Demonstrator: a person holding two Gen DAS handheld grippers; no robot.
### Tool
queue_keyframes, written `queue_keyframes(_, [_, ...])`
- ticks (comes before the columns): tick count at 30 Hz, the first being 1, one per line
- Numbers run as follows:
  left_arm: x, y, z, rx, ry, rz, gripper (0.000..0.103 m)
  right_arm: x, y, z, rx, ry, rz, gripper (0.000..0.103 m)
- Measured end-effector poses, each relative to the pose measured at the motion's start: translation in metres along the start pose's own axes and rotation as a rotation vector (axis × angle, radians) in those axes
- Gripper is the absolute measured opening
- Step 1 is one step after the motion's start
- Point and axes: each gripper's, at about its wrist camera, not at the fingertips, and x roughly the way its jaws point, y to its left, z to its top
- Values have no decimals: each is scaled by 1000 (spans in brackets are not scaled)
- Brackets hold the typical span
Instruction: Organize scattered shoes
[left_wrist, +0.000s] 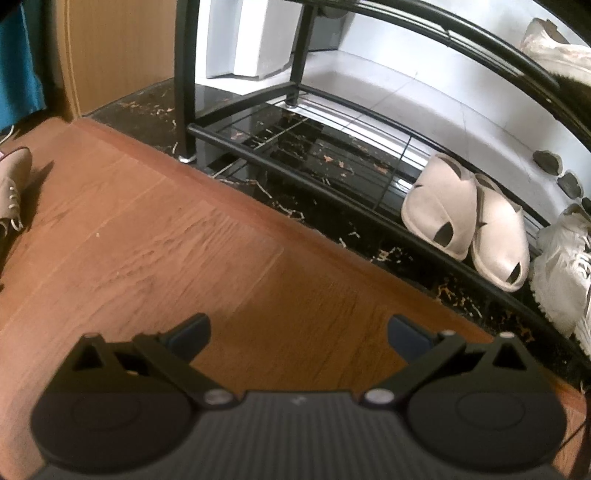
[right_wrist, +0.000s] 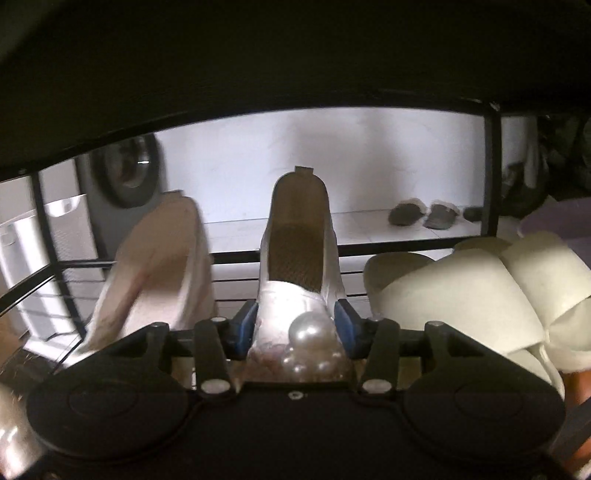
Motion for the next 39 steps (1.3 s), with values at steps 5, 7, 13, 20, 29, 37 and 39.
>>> queue_keyframes(5, [1,2,1,-12,7,-4,102,1,-2,-3,-5,19,7,47])
queue_keyframes(7, [2,2,1,-16,13,-7,102,-4,-3,-3,-20,26,24,48])
queue_keyframes(13, [-2,2,1,-14,3,-13,102,-13,-7,1,15,36,27,57])
queue_keyframes(20, [-3,6,3,-45,5,-19,102,-66,-1,-2,-41,-136,106,82])
queue_keyframes(29, [-4,5,3,-37,6,-28,102,-99,49,-21,-261,-108,319,82])
queue_keyframes(37, [0,5,3,-37,28,-35,102,-51,60,-23,-112,46,245,80])
queue_keyframes(39, [0,6,3,-39,25,-35,102,-44,63,-22,-89,73,233,74])
